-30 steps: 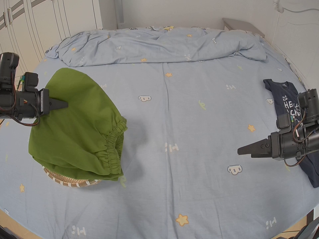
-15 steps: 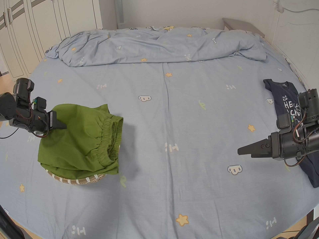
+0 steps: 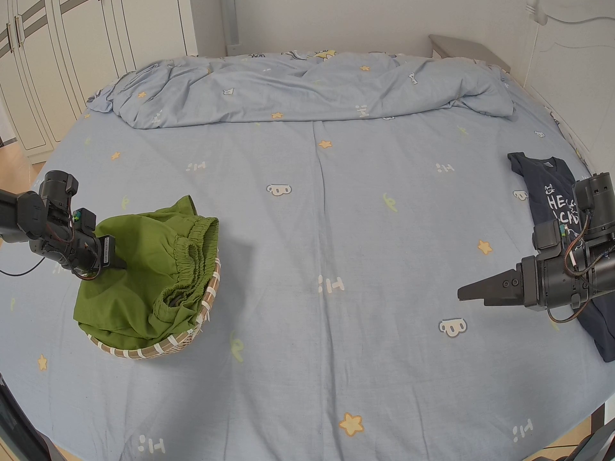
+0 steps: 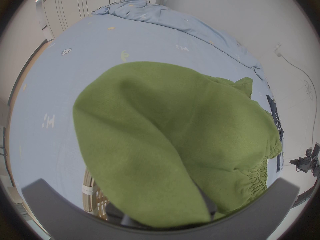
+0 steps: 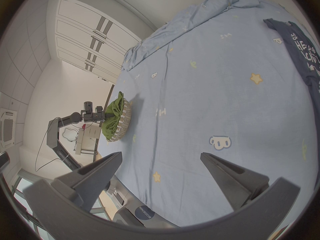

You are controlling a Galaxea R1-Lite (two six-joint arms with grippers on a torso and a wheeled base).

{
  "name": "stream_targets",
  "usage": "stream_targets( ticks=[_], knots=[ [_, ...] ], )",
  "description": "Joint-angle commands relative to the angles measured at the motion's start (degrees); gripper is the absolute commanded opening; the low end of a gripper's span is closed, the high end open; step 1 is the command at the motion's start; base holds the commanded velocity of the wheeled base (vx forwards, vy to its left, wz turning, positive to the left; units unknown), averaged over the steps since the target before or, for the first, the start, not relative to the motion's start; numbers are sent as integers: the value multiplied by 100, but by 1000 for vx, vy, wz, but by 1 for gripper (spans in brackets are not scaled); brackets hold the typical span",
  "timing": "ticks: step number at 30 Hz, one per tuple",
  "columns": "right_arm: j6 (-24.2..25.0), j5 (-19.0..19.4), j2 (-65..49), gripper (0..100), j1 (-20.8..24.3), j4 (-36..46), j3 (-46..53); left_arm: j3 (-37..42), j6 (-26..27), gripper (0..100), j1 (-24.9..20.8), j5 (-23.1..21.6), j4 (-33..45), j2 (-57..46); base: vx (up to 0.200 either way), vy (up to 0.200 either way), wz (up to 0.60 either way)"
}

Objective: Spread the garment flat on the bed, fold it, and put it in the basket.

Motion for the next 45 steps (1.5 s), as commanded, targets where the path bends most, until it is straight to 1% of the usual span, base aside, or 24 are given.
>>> stream_targets(
  ticks=[1,6,7,10,15,22,24,26,29,30,32,34,36,37,38,39,40,42,43,44,45],
  knots=[
    [-3,3,7,100,7,-1,1,-1,-3,0,-2,19,7,34,0,0,0],
    [-3,3,7,100,7,-1,1,-1,-3,0,-2,150,7,34,0,0,0],
    [-3,3,-1,100,7,-1,1,-1,-3,100,-2,150,7,34,0,0,0],
    [-3,3,-1,100,7,-1,1,-1,-3,100,-11,212,7,8,0,0,0],
    [-3,3,-1,100,7,-1,-8,87,-12,100,-64,502,7,-352,0,0,0],
    [-3,3,-10,100,-2,-1,-8,183,-21,100,-46,502,16,-985,0,0,0],
    [-3,-6,-45,100,-2,-1,-8,350,-29,100,-55,502,16,-1583,0,0,0],
    [-3,-32,-142,100,-2,-1,-8,482,-38,100,-90,493,16,-1917,0,0,0],
    [-21,-120,-353,100,-10,17,36,816,-29,100,-327,493,16,-2470,0,0,0],
    [-38,-287,-529,100,-10,17,124,1080,-38,100,-450,511,16,-2796,0,0,0],
    [-73,-472,-722,100,-37,26,212,1405,-38,100,-530,502,-28,-3191,0,0,0],
    [-153,-551,-924,100,-81,43,291,1634,-117,100,-617,493,-37,-3595,0,0,0],
    [-381,-577,-1302,100,-125,87,485,1924,-249,100,-732,502,-37,-4193,0,0,0],
    [-416,-586,-1355,100,-142,87,520,1968,-267,100,-749,502,-37,-4281,0,0,0],
    [-698,-603,-1698,100,-265,105,748,2214,-293,100,-784,511,-37,-4808,0,0,0],
    [-812,-630,-1847,100,-336,96,845,2310,-293,100,-784,511,-37,-5010,0,0,0],
    [-1084,-726,-2234,100,-555,96,1073,2574,-302,100,-784,511,-28,-5511,0,0,0],
    [-1365,-867,-2708,100,-872,96,1276,2961,-302,100,-784,511,7,-6171,0,0,0],
    [-1365,-867,-2708,100,-872,96,1276,2961,-302,100,-784,511,7,-6171,0,0,0],
    [-1401,-893,-3253,100,-1153,122,1399,3435,-293,100,-776,520,16,-6883,0,0,0],
    [-1401,-902,-3332,100,-1197,122,1407,3514,-293,100,-776,520,16,-6979,0,0,0]
  ],
)
